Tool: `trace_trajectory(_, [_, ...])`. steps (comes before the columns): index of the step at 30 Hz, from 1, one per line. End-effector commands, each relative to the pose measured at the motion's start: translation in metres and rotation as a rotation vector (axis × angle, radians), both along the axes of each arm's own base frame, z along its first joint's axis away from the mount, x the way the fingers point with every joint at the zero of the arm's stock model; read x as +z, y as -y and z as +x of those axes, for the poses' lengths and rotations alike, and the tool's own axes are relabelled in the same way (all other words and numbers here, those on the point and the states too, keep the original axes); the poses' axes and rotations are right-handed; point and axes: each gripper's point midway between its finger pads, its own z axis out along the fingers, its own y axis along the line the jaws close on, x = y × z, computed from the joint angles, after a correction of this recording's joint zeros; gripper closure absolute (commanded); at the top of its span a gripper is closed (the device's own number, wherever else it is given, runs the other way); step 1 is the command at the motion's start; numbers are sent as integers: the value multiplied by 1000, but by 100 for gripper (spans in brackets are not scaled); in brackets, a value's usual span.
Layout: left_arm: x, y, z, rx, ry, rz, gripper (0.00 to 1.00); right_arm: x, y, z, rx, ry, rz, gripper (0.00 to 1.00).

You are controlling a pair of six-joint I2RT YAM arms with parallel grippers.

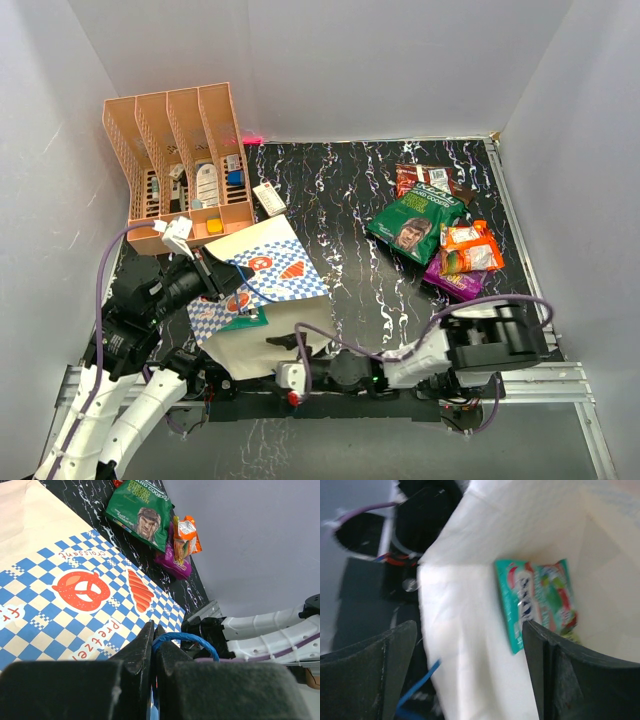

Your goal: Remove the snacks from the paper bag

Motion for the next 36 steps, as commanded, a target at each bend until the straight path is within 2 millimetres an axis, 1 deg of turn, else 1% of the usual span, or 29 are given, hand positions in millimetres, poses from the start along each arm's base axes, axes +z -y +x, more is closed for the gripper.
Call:
trace_trajectory(1, [14, -1, -4, 2, 32, -24, 100, 51, -28, 39, -211, 166, 183, 6])
trace_trajectory(2, [15, -2, -5, 1, 32, -25, 100, 44, -34, 43, -231, 187, 161, 5])
trace_trajectory(4, [15, -2, -7, 0, 29, -23, 100, 37, -45, 49, -218, 188, 137, 5])
trace_trajectory(6, [17, -2, -8, -2, 33, -24, 100, 37, -50, 54, -179, 155, 150, 9])
trace_trajectory(8, [19, -2, -9, -9, 37, -26, 100, 35, -53, 63, -161, 128, 150, 14])
trace_trajectory(11, [20, 0, -10, -21, 36, -34, 100, 28, -59, 71, -157, 171, 117, 17])
trace_trajectory(13, [20, 2, -9, -26, 35, -39, 100, 24, -62, 75, -164, 179, 125, 24])
trace_trajectory(14, [20, 2, -8, -26, 35, -42, 100, 22, -64, 74, -158, 178, 134, 25])
trace_trajectory(16, [21, 4, -7, -32, 37, -51, 100, 21, -67, 65, -102, 174, 155, 25])
trace_trajectory(17, [22, 5, -7, -38, 37, -55, 100, 20, -69, 63, -94, 156, 168, 25])
trace_trajectory(19, [23, 7, -7, -45, 39, -60, 100, 17, -74, 69, -114, 133, 169, 25])
trace_trajectory(20, [23, 7, -6, -45, 37, -60, 100, 9, -77, 75, -130, 132, 150, 25])
trace_trajectory(22, [23, 7, -7, -49, 37, -65, 100, 4, -81, 85, -156, 145, 136, 24])
trace_trajectory(25, [23, 8, -9, -55, 31, -76, 100, -6, -88, 95, -162, 147, 105, 24])
trace_trajectory(30, [28, 8, -13, -59, 39, -88, 100, -16, -92, 119, -202, 158, 82, 28])
trace_trajectory(33, [31, 8, -14, -63, 44, -94, 100, -21, -98, 121, -181, 177, 65, 31])
trace_trajectory(36, [33, 8, -15, -66, 47, -96, 100, -27, -101, 116, -147, 179, 54, 31])
